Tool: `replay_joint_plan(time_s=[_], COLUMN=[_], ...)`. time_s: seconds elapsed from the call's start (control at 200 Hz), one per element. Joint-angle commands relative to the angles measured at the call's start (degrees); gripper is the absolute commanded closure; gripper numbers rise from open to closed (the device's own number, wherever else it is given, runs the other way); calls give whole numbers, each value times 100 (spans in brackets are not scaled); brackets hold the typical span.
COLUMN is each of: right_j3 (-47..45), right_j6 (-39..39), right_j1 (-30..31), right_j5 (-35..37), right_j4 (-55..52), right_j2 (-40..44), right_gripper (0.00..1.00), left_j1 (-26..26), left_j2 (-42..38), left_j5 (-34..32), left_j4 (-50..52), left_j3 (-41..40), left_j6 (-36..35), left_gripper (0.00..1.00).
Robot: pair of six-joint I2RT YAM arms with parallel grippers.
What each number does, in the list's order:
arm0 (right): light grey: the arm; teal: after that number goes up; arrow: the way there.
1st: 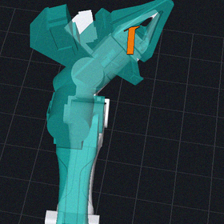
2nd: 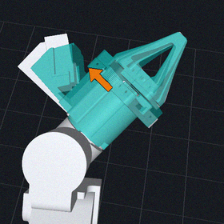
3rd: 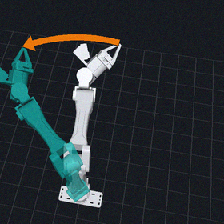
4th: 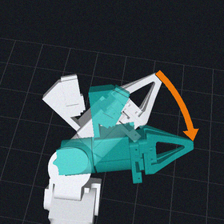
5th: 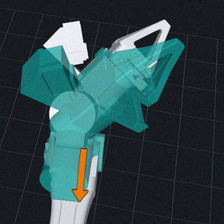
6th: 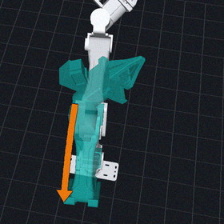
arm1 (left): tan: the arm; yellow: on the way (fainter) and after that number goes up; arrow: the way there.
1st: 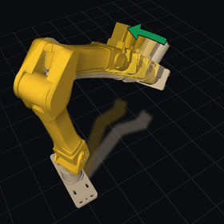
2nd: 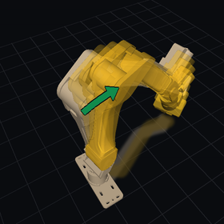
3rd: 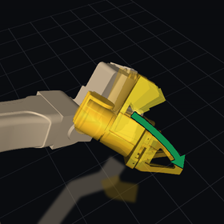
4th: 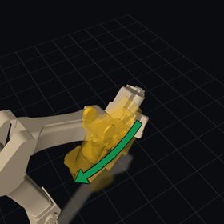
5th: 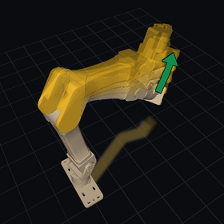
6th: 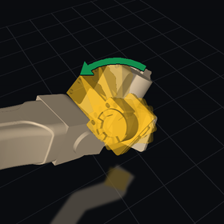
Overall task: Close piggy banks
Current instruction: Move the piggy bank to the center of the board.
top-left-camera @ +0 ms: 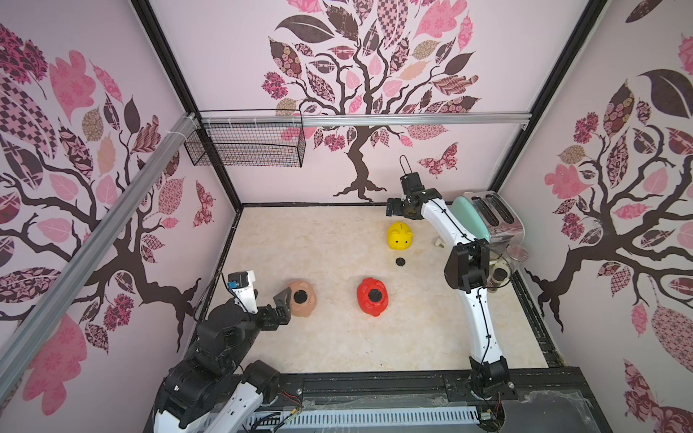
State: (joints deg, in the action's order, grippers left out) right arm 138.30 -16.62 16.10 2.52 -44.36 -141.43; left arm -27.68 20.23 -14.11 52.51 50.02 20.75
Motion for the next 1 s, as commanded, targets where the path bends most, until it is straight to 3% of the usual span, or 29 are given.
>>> replay_joint_plan(time_s=[0.0, 0.535, 0.995], right_j3=[200, -168, -2302], right_j6=[-8, 56, 225], right_j1=[2, 5, 16], right_j5=[-53, -105, -33], right_j4=[-130, -404, -134], right_j2=[-216, -394, 998], right_gripper=[1, 9, 10], left_j1=[-16, -18, -26], left_j2=[-11, -2, -67], left_j5=[-4, 48, 75], left_j4=[-96, -111, -144], left_j3=[-29, -50, -69], left_j6=[-31, -47, -63], left_gripper=[3, 2, 2])
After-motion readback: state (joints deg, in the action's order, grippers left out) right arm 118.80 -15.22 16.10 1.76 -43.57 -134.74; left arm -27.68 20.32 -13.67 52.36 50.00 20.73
